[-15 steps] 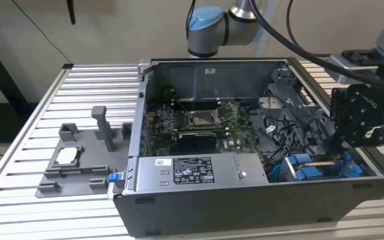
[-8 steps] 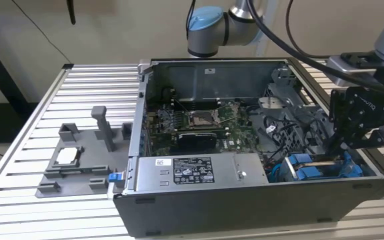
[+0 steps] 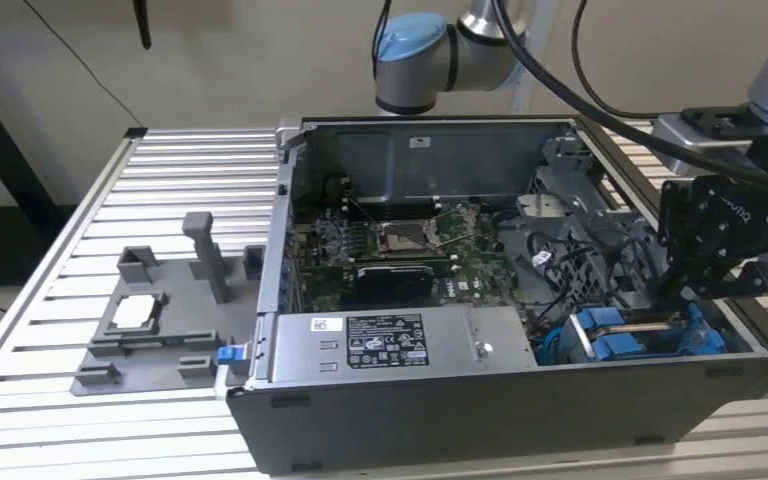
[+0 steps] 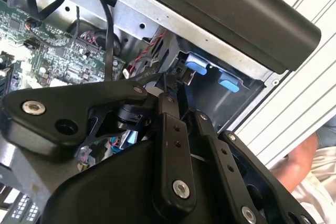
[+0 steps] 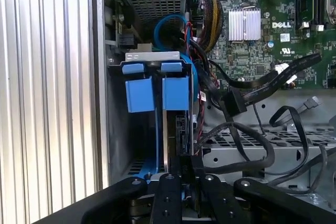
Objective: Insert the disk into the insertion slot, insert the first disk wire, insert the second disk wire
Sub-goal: 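Insert the first disk wire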
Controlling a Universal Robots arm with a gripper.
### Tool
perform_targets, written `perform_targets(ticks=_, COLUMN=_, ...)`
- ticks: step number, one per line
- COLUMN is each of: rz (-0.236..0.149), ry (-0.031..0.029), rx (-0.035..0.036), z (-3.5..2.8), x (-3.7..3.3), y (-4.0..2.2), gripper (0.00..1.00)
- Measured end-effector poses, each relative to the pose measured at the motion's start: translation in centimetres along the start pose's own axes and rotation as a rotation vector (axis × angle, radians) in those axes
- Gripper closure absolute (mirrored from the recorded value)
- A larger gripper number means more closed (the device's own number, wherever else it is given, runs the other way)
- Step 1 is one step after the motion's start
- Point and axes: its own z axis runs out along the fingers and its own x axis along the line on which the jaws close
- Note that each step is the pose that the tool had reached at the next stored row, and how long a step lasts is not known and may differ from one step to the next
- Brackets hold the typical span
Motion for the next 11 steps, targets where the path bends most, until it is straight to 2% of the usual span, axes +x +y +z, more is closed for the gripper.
perform_targets(ticks=5, rz=0.006, ry=-0.0014, rx=-0.0002, z=0.19, x=-0.07, y=-0.01, gripper=0.81)
perform_targets(ticks=11, rz=0.006, ry=0.0, rx=-0.0002, z=0.24, x=-0.14, y=-0.01, gripper=0.81)
